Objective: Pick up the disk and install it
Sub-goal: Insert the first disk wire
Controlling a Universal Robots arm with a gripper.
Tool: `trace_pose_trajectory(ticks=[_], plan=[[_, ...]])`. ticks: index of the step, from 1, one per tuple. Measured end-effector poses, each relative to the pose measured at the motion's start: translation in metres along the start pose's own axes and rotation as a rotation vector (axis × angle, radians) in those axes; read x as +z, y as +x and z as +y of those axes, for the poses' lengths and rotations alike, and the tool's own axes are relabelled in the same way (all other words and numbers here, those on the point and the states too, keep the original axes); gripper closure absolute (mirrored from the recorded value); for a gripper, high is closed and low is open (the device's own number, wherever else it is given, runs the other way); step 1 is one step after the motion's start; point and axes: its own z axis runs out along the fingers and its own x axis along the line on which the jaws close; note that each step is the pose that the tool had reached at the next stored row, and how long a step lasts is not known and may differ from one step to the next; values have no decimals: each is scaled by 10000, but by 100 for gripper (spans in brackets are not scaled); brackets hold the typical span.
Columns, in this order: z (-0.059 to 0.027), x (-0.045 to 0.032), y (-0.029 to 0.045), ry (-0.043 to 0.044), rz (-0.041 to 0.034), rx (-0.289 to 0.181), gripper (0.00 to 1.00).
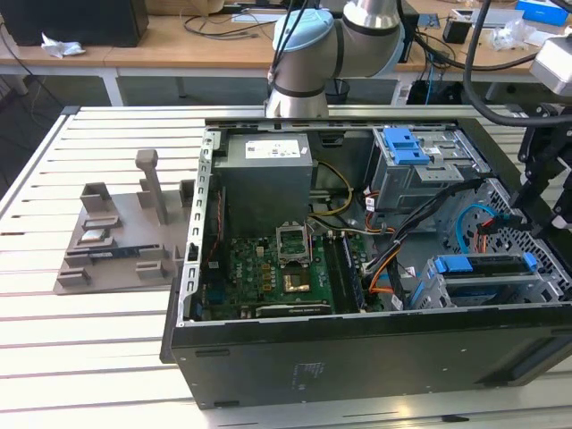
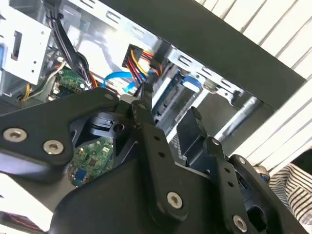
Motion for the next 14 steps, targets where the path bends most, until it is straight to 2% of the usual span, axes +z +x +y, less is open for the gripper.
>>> trace_pose_trajectory(ticks=[1,2,7,12,13,14], plan=[[-8,59,-67,-12,3,1,52],[-12,101,-103,-16,2,1,52],[-25,200,-116,-26,2,1,52],[-27,211,-115,-26,4,1,52],[-27,212,-115,-26,4,0,53],[-27,212,-116,-26,4,0,60]])
